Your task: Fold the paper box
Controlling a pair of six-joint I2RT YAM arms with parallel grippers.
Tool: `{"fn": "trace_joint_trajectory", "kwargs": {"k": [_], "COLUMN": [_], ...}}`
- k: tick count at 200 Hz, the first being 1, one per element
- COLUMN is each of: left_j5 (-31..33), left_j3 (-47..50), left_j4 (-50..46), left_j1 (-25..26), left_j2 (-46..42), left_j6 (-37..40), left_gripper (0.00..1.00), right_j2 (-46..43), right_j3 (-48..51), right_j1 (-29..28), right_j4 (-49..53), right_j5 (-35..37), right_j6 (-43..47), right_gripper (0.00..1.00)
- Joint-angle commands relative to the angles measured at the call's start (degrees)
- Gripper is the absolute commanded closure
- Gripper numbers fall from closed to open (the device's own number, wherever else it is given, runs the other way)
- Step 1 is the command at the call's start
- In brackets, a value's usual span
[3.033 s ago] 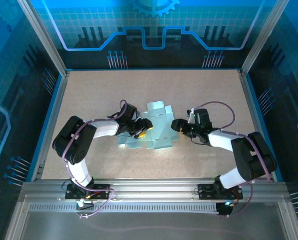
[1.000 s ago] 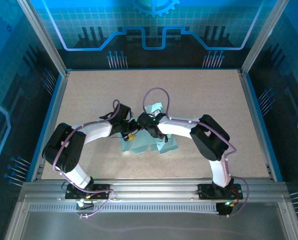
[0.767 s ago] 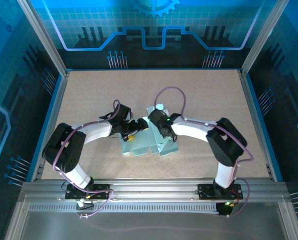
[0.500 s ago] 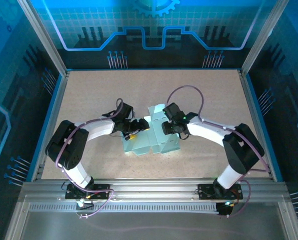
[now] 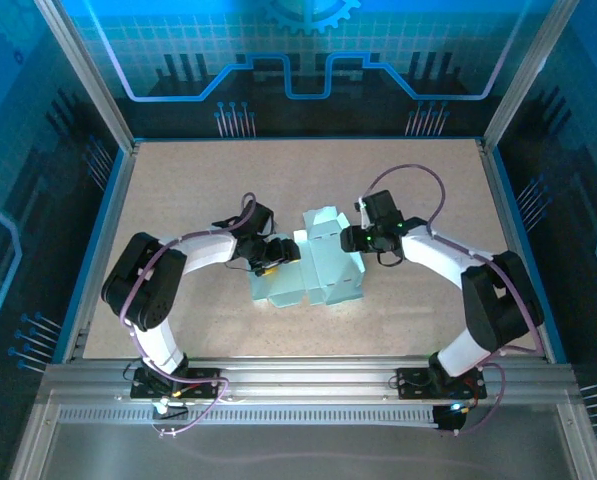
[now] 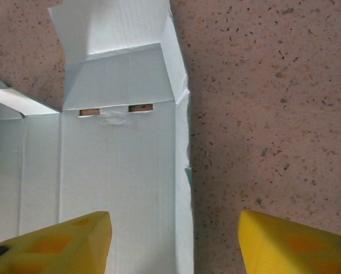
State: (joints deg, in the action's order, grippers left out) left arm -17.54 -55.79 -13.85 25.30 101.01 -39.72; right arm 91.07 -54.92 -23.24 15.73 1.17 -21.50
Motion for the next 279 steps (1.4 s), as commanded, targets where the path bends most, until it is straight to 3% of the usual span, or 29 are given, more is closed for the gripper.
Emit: {"fn": "trace_joint_trajectory", "kwargs": {"k": [1,42,138,209,279], "left_j5": [2.6,2.6,2.3,1.9,2.4], "left_j3": [-0.4,-1.0,-1.7,-1.6,-0.9], "left_j4": [-3.8,-4.1,-4.5,-4.4,-3.7], "left_j1": [0.0,-0.3,-0.4,-0.4,-0.3], "left_j2": [2.3,2.7,2.2,2.2,0.5], "left_j6": [2.5,3.1,2.5,2.1,1.4], "left_gripper": [0.27,0.27,0.25,0.25,0.24], "right_j2": [3.1,7.2,-0.9,3.9,1.6], "right_j3": [-2.9,-6.2,4.2,4.9,4.9], "right_j1": [2.0,2.2,1.7,1.6,1.4], "right_j4": [0.2,2.0,-1.7,-4.6,-3.6], "right_j5": [-5.0,-7.6,-5.7,-8.3,-7.8], "right_j6": [3.1,5.1,4.7,6.4,9.2], "right_gripper": [0.41,0.55,0.61,0.66,0.99]}}
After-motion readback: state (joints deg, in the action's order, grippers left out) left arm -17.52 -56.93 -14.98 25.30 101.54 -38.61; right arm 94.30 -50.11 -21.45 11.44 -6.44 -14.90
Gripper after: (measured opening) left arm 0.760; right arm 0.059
